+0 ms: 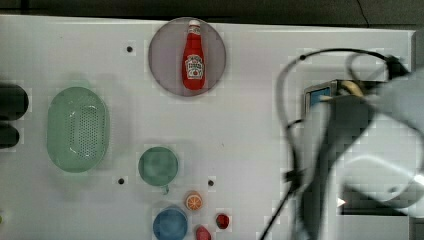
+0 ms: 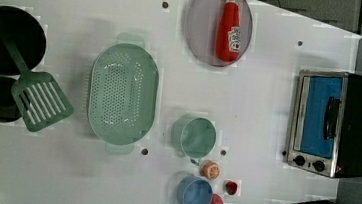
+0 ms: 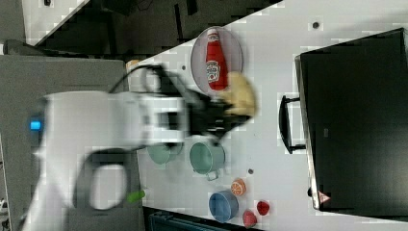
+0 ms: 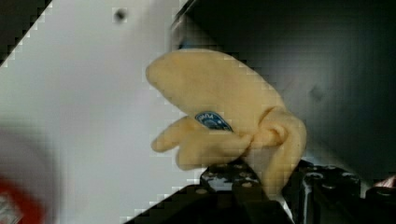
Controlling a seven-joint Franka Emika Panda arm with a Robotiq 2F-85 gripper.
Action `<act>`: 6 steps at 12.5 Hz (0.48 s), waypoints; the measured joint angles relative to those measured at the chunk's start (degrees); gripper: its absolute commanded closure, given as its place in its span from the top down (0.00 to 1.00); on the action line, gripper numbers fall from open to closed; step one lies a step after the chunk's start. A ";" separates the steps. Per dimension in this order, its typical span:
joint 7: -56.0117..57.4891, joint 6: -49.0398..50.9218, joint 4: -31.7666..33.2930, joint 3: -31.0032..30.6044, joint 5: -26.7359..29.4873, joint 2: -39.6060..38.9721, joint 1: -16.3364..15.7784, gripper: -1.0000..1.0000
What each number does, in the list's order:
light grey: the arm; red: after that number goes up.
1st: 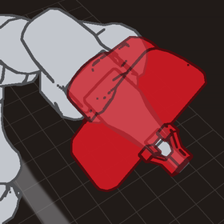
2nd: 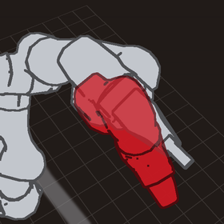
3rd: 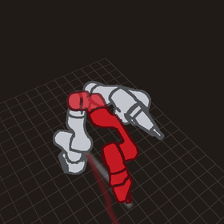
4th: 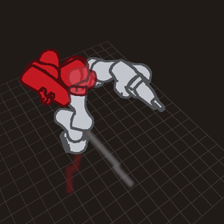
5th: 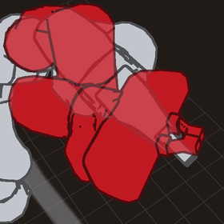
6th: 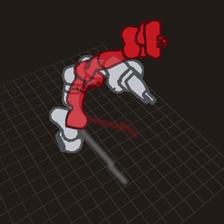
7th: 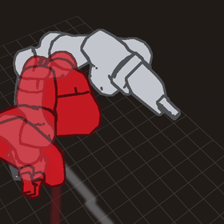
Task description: Pick banana from table and place on oven.
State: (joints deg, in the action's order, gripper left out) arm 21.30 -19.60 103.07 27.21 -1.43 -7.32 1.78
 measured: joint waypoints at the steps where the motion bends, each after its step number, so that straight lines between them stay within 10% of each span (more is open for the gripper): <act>1: 4.50 -0.31 0.00 3.32 0.50 -2.35 0.68 0.21; 4: 13.39 -1.08 1.73 8.66 1.97 -5.76 4.83 0.24; 6: 16.94 -1.54 1.45 10.06 2.64 -5.81 7.25 0.45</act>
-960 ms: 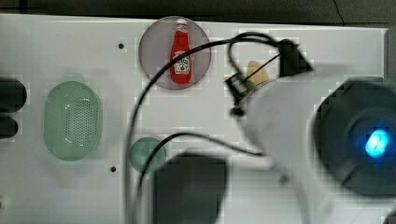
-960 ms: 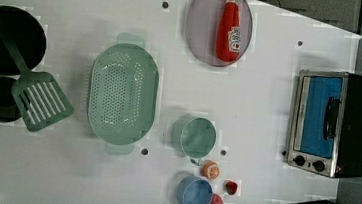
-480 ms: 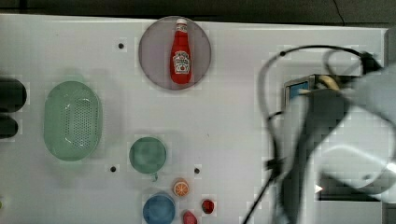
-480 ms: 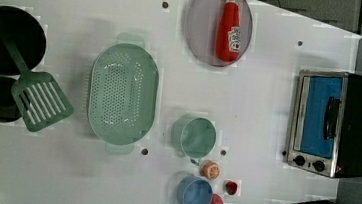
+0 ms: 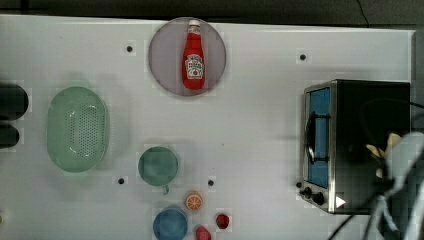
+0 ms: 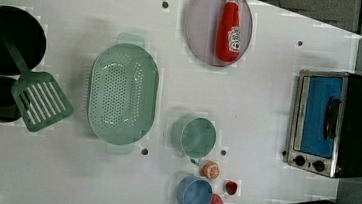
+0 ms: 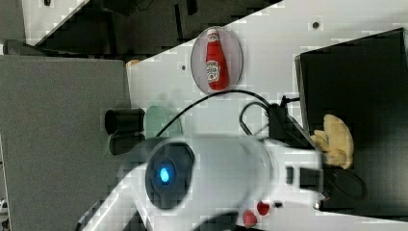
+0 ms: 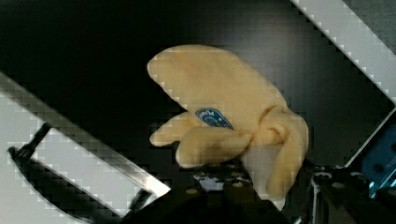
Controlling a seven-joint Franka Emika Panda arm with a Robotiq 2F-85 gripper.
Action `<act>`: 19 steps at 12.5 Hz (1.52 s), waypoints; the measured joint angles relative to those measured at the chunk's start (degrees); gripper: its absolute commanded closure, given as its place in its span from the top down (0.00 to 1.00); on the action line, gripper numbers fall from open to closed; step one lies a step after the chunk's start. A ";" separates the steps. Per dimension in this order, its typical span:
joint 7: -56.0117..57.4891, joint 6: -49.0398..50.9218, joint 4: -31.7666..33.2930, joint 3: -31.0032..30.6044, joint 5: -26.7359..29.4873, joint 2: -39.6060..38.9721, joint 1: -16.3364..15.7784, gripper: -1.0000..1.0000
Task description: Pick banana from table and place on oven.
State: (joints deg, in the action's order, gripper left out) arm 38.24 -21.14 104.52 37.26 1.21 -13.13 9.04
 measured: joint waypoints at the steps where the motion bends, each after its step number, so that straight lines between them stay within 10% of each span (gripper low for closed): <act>1: 0.87 -0.95 -0.22 0.92 0.11 -0.06 0.45 0.56; 5: 1.54 -2.98 -2.24 -0.59 -0.98 -0.66 0.74 0.99; 12: -0.48 0.55 -1.79 -7.36 -1.46 1.80 -4.82 1.00; 19: -30.71 22.84 -3.92 -23.39 -1.34 22.33 -8.72 1.00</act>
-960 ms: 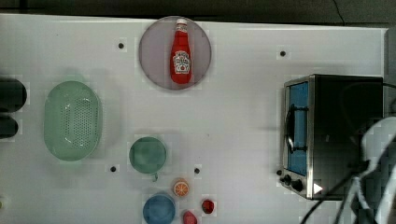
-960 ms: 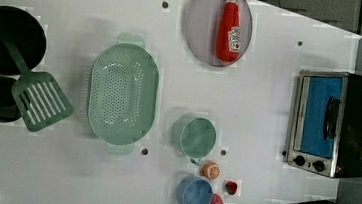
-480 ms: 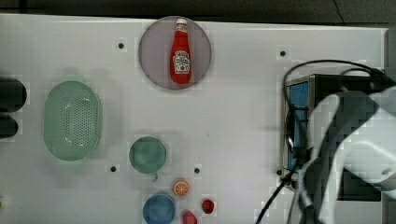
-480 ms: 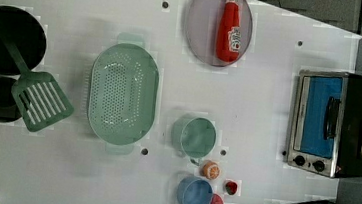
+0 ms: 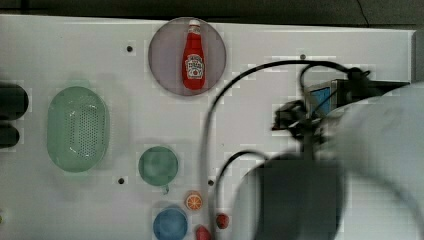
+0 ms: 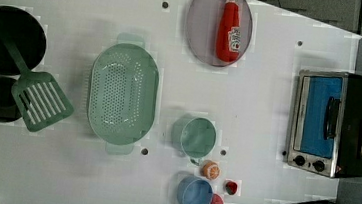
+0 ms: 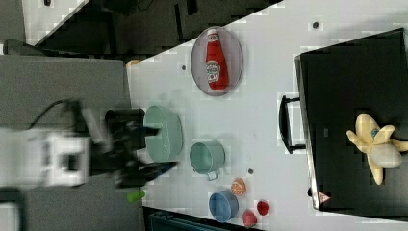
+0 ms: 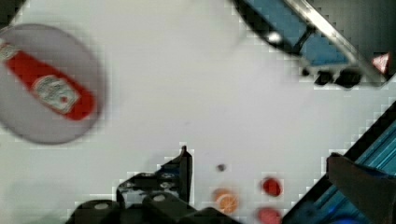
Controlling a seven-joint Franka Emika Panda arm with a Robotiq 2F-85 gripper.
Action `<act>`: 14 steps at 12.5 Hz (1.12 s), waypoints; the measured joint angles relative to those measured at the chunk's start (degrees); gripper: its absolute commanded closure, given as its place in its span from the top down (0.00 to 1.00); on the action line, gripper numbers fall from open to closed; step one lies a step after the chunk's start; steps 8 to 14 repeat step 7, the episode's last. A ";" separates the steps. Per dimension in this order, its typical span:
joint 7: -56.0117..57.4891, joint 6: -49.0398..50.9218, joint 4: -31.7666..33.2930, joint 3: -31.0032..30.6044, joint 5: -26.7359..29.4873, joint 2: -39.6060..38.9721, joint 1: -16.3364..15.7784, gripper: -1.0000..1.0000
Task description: Pick banana from table and place on oven.
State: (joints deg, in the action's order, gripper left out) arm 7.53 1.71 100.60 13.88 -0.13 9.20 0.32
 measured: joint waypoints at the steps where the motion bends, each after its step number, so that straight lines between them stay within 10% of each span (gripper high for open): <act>1: -2.88 0.50 -0.34 -2.83 0.17 2.76 -0.32 1.00; 14: -9.86 0.44 -1.34 -10.65 -2.85 5.34 -2.29 1.00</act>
